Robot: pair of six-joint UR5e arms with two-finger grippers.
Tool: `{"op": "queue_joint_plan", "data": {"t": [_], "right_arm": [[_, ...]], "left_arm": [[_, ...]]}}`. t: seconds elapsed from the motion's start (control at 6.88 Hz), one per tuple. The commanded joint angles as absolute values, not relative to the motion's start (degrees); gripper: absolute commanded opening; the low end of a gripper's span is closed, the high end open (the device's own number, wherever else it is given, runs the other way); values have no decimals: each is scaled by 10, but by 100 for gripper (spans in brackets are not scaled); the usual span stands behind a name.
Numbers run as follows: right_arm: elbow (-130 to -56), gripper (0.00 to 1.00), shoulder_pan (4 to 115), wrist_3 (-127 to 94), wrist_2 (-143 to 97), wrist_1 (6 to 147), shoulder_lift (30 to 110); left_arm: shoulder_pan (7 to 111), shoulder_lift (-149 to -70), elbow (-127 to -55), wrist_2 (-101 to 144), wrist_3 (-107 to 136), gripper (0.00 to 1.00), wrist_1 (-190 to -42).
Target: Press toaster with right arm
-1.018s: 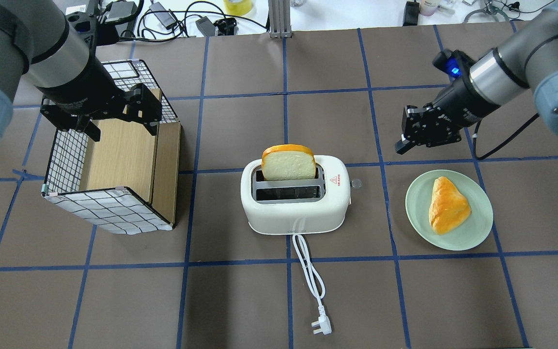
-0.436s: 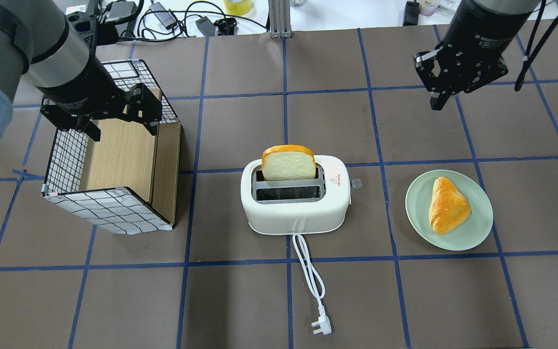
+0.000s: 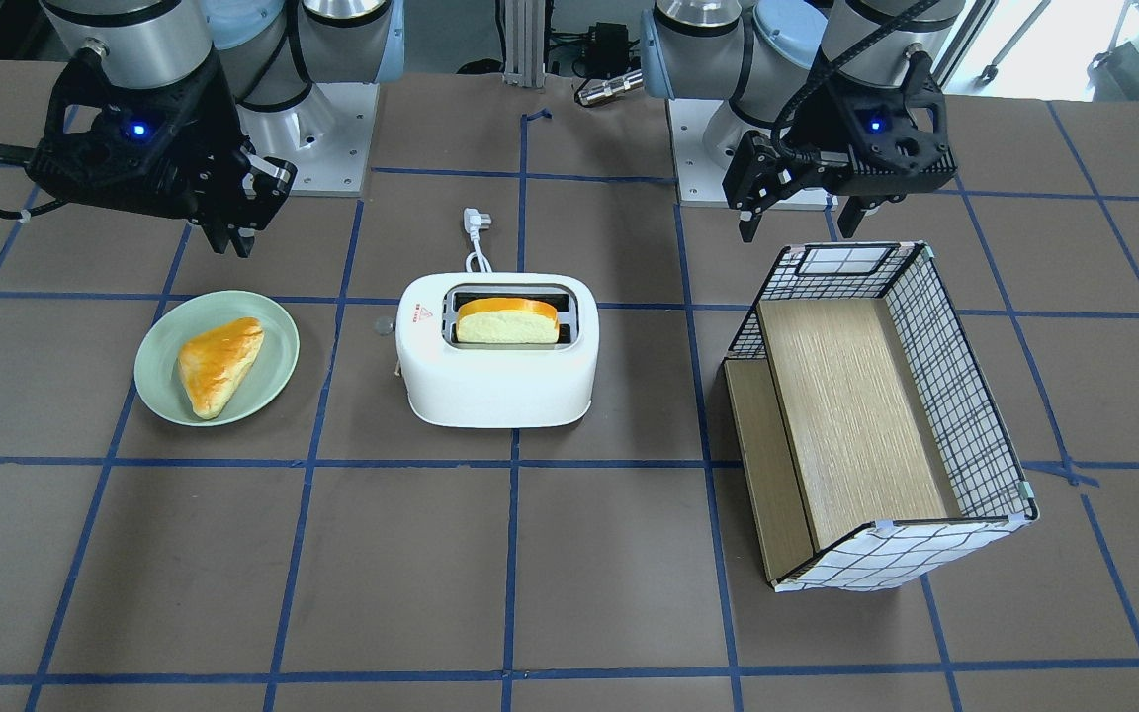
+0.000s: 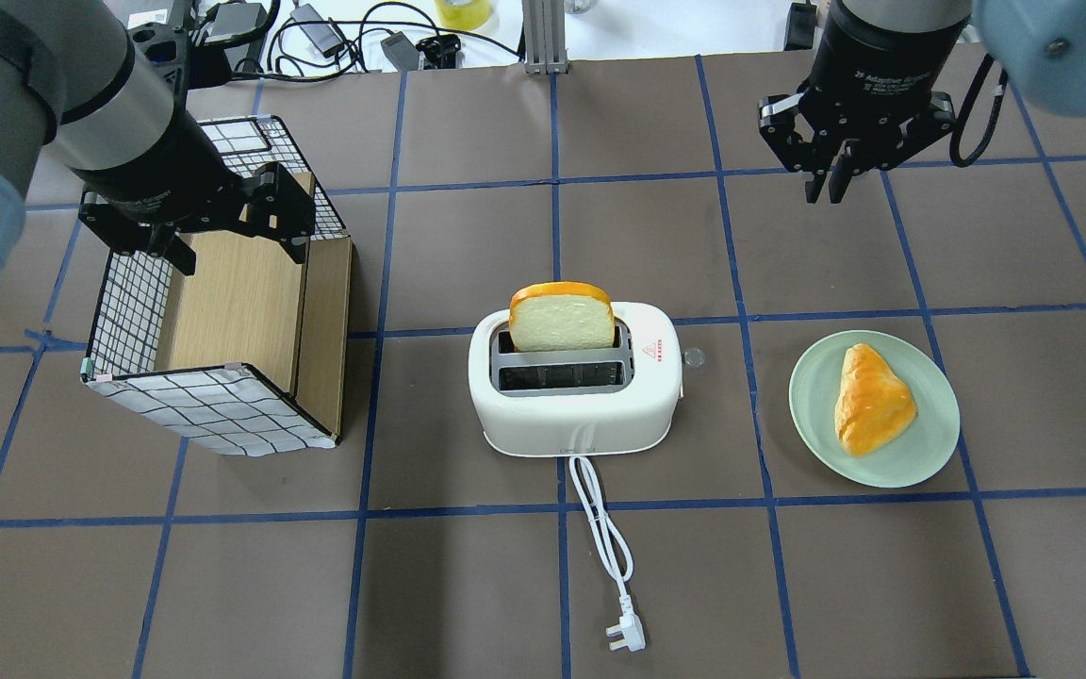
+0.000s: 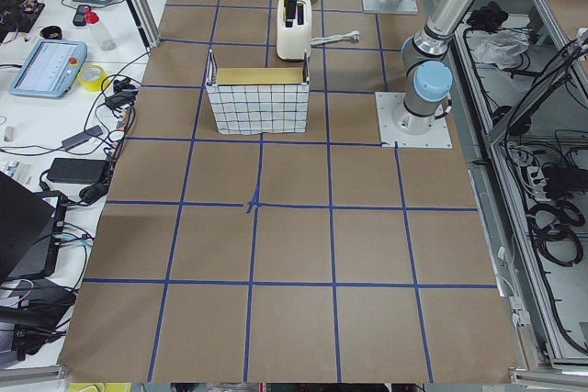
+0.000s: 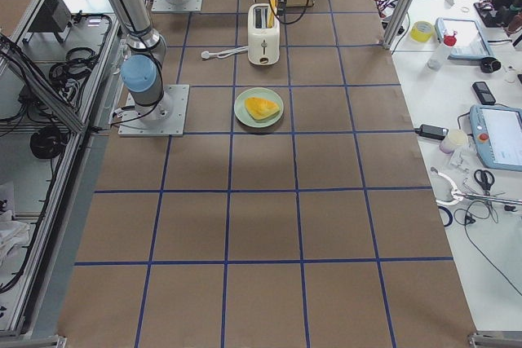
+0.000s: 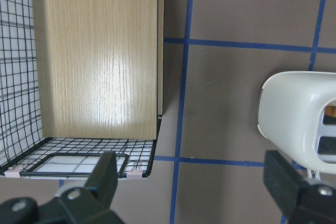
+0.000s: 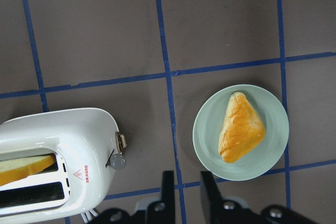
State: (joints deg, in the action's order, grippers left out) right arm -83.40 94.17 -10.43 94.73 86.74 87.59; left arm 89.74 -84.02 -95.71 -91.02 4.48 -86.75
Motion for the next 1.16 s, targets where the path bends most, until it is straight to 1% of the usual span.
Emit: {"op": "queue_joint_plan", "data": {"t": [0.0,0.29,1.02], "right_arm": [[-846,100,946,-103,947,930,872],[-853,100,947,-100,887,941,877],[-853,100,947,-100,892,940,879]], "left_arm": [[897,-840,-957,-911,45,100,-867],[897,-840,-957,-911,45,100,-867],[897,-840,-957,-911,45,100,-867]]}}
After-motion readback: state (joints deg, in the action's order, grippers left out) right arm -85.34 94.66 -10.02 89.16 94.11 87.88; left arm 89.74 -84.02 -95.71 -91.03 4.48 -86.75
